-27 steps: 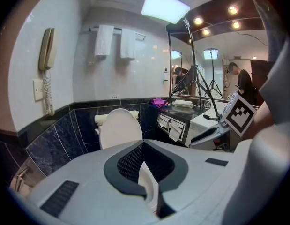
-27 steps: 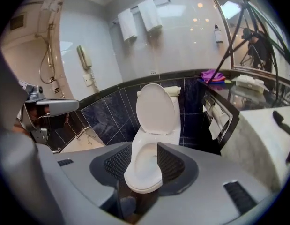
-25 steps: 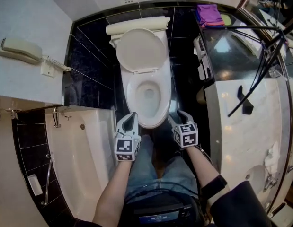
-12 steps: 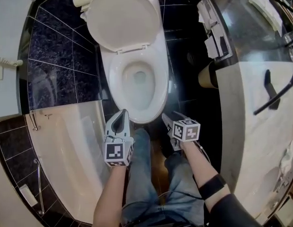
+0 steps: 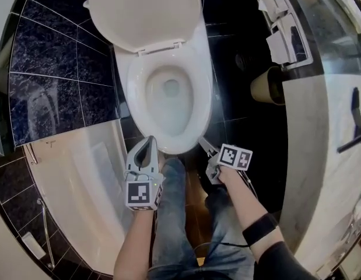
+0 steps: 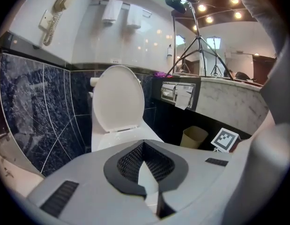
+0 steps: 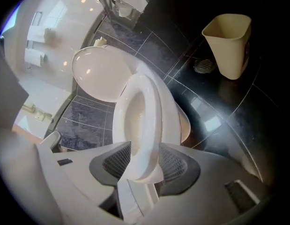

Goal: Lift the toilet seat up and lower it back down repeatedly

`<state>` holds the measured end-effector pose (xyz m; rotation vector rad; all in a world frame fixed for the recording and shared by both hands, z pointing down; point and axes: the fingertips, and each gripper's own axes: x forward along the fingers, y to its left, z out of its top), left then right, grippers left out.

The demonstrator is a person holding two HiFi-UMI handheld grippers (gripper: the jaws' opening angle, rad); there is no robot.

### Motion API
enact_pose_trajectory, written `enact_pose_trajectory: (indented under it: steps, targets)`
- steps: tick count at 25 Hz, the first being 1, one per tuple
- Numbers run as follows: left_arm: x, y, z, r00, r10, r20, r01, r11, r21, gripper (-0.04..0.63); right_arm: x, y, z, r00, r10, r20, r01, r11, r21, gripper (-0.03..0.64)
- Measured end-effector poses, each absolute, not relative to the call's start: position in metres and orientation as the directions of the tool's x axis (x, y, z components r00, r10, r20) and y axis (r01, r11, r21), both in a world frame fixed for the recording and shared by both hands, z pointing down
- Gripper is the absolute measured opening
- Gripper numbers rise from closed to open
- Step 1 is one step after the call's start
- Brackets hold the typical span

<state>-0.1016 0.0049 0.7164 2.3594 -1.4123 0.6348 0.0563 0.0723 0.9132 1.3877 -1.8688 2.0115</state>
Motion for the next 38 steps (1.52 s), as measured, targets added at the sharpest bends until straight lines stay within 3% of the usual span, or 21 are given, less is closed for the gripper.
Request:
enact_pose_trajectory:
  steps: [13, 25, 38]
  targets:
    - [-0.112, -0.018, 0.747, 0.42, -0.716, 0.557, -0.883, -0.465, 0.068, -0.009, 0.05, 0.051, 0.952, -0.53, -0.476, 0.702, -0.572, -0.411, -0.71, 0.154]
    - [-0.106, -0.019, 0.752, 0.412, -0.712, 0.569, -0.89, -0.449, 0.082, -0.009, 0.05, 0.051, 0.95, -0.544, -0.464, 0.7, -0.555, -0.427, -0.714, 0.147]
    - [-0.112, 0.026, 0.723, 0.386, -0.691, 0.611, -0.906, -0.408, 0.111, -0.009, 0.053, 0.046, 0.878, -0.573, -0.444, 0.689, -0.526, -0.445, -0.724, 0.134]
